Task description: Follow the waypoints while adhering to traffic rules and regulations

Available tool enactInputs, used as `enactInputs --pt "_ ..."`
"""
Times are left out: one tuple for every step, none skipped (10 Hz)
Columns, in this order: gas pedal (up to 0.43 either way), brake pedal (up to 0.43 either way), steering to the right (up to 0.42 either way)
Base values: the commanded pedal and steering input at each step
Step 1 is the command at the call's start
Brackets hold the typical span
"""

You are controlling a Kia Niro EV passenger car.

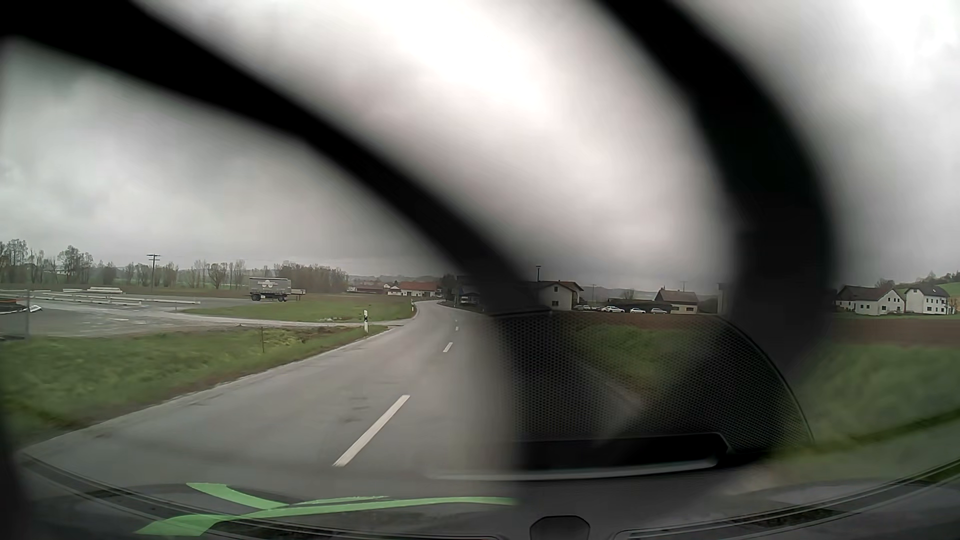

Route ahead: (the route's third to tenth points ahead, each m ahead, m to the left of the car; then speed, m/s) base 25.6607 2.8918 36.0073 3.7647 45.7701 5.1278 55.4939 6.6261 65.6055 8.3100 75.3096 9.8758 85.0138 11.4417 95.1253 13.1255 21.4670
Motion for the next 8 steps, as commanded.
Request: enactInputs --pt "0.098 0.0 -0.019" --pt "0.11 0.0 -0.019" --pt "0.138 0.0 -0.019" --pt "0.138 0.0 -0.019" --pt "0.15 0.0 -0.018" --pt "0.157 0.0 -0.018" --pt "0.157 0.0 -0.018" --pt "0.157 0.0 -0.018"
